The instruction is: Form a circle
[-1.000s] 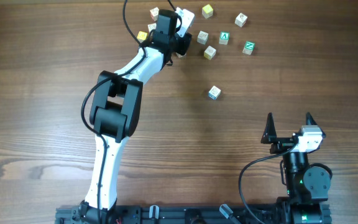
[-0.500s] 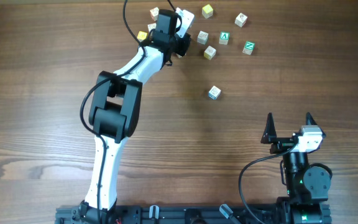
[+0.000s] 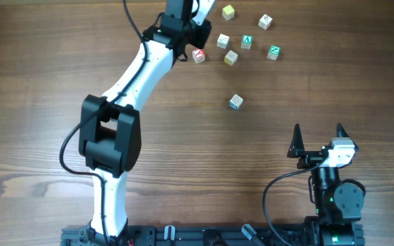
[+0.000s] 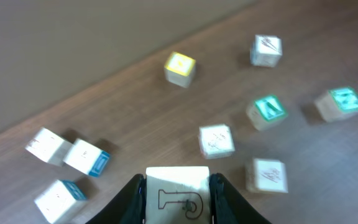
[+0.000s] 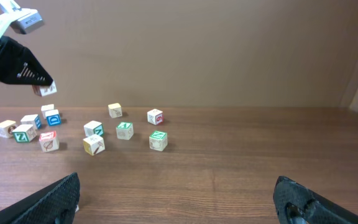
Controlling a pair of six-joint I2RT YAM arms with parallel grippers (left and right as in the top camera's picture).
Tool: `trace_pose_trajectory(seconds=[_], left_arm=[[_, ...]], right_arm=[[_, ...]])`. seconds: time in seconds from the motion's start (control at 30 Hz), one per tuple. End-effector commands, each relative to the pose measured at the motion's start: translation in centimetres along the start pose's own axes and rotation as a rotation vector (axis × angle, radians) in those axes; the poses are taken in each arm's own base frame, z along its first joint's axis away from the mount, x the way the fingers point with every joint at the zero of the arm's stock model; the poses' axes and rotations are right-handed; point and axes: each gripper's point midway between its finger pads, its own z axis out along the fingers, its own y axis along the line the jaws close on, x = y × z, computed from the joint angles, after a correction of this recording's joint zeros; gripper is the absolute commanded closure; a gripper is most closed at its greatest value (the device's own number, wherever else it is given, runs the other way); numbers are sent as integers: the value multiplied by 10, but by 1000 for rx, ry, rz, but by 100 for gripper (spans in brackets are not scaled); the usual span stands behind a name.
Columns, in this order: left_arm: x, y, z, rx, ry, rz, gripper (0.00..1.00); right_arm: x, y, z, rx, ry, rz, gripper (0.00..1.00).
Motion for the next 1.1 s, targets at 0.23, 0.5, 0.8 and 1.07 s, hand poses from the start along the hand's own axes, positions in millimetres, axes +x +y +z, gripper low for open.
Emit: trace_pose_trajectory(seconds=[0.23, 0.5, 0.8, 1.07], left_arm=[[-2, -111, -20, 147, 72, 61, 73], [2, -162, -23, 208, 92, 21, 73], [34, -188, -2, 225, 182, -45, 74], [49, -196, 3, 215, 233, -110, 76]], right_arm=[[-3, 4, -1, -19, -13, -17, 0], [-3, 4, -1, -19, -12, -17, 0], [-2, 4, -1, -19, -12, -17, 0], [-2, 4, -1, -19, -12, -17, 0]])
